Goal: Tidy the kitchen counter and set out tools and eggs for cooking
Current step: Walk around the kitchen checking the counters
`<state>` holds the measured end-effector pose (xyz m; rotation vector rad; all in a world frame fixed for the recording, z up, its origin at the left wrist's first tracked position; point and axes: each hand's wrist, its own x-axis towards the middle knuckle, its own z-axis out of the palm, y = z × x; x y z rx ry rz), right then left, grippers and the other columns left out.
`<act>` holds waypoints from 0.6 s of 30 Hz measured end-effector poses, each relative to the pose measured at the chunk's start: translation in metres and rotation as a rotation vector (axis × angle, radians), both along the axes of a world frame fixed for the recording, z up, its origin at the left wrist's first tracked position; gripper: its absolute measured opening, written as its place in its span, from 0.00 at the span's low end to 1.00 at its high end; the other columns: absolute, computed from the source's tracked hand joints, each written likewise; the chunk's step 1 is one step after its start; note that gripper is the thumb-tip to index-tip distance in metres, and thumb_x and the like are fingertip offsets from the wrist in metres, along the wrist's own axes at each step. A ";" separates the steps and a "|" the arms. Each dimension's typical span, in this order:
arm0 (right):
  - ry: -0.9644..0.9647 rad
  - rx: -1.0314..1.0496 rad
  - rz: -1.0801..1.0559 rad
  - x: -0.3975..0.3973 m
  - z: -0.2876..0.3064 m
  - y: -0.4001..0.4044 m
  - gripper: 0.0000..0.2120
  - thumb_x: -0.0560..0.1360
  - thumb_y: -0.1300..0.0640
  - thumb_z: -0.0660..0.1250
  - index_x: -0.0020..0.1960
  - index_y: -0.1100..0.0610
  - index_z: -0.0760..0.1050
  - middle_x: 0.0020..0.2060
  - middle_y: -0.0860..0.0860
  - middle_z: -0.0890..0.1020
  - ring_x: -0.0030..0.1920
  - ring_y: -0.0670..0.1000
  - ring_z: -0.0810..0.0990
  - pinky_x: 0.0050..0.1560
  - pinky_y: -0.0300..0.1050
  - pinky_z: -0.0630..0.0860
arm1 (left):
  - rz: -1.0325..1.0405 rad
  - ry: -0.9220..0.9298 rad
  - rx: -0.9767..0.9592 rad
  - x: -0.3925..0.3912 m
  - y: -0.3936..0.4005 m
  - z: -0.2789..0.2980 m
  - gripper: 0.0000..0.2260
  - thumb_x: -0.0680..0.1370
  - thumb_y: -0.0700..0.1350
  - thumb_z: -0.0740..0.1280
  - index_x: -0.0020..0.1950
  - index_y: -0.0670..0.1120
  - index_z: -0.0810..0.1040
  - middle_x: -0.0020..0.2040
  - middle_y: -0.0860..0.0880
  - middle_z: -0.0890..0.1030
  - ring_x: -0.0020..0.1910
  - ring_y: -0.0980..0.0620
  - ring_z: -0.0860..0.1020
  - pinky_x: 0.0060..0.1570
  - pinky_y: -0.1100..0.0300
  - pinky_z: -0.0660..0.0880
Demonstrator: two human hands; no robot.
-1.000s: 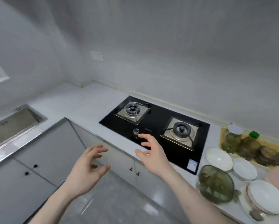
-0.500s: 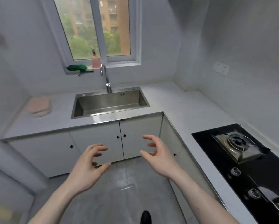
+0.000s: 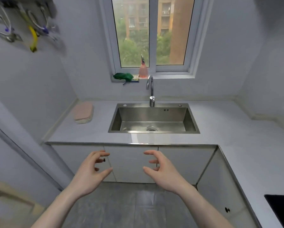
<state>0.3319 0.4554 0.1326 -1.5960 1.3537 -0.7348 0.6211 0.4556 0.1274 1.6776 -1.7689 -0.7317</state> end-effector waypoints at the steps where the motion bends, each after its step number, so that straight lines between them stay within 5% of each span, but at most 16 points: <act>1: 0.000 0.006 0.013 0.002 -0.001 -0.021 0.20 0.77 0.48 0.69 0.66 0.35 0.70 0.59 0.34 0.72 0.57 0.39 0.76 0.48 0.32 0.72 | 0.018 0.001 -0.002 0.004 -0.019 0.000 0.20 0.74 0.49 0.76 0.64 0.60 0.76 0.67 0.62 0.72 0.59 0.64 0.76 0.52 0.64 0.75; 5: 0.018 0.011 0.026 0.013 0.001 -0.079 0.19 0.75 0.48 0.69 0.64 0.35 0.70 0.62 0.34 0.73 0.61 0.35 0.75 0.58 0.38 0.76 | 0.080 0.015 0.024 0.018 -0.065 -0.005 0.20 0.74 0.49 0.76 0.64 0.59 0.76 0.67 0.61 0.71 0.59 0.63 0.76 0.53 0.62 0.76; 8: 0.008 0.022 0.082 0.032 0.007 -0.124 0.19 0.77 0.49 0.69 0.64 0.34 0.70 0.60 0.35 0.73 0.60 0.36 0.75 0.53 0.32 0.73 | 0.116 0.009 0.051 0.038 -0.097 -0.010 0.19 0.75 0.49 0.76 0.63 0.59 0.75 0.67 0.61 0.71 0.59 0.63 0.75 0.53 0.62 0.75; 12: 0.026 0.026 0.112 0.055 0.002 -0.175 0.19 0.76 0.48 0.69 0.64 0.34 0.70 0.62 0.34 0.72 0.62 0.36 0.75 0.57 0.37 0.78 | 0.199 -0.006 0.092 0.075 -0.148 -0.018 0.20 0.74 0.46 0.76 0.64 0.56 0.77 0.66 0.57 0.72 0.58 0.59 0.76 0.52 0.60 0.75; 16: 0.049 0.041 0.094 0.083 -0.009 -0.234 0.19 0.77 0.48 0.68 0.66 0.35 0.70 0.62 0.35 0.72 0.61 0.36 0.75 0.44 0.29 0.75 | 0.266 -0.044 0.138 0.119 -0.235 -0.033 0.21 0.72 0.46 0.78 0.64 0.53 0.77 0.67 0.51 0.73 0.59 0.52 0.77 0.55 0.56 0.76; 18: 0.037 0.046 0.070 0.098 -0.017 -0.265 0.20 0.77 0.48 0.69 0.67 0.36 0.70 0.63 0.35 0.73 0.61 0.34 0.75 0.48 0.31 0.74 | 0.273 -0.082 0.172 0.142 -0.288 -0.043 0.24 0.72 0.47 0.77 0.67 0.50 0.76 0.69 0.49 0.72 0.61 0.48 0.77 0.57 0.54 0.74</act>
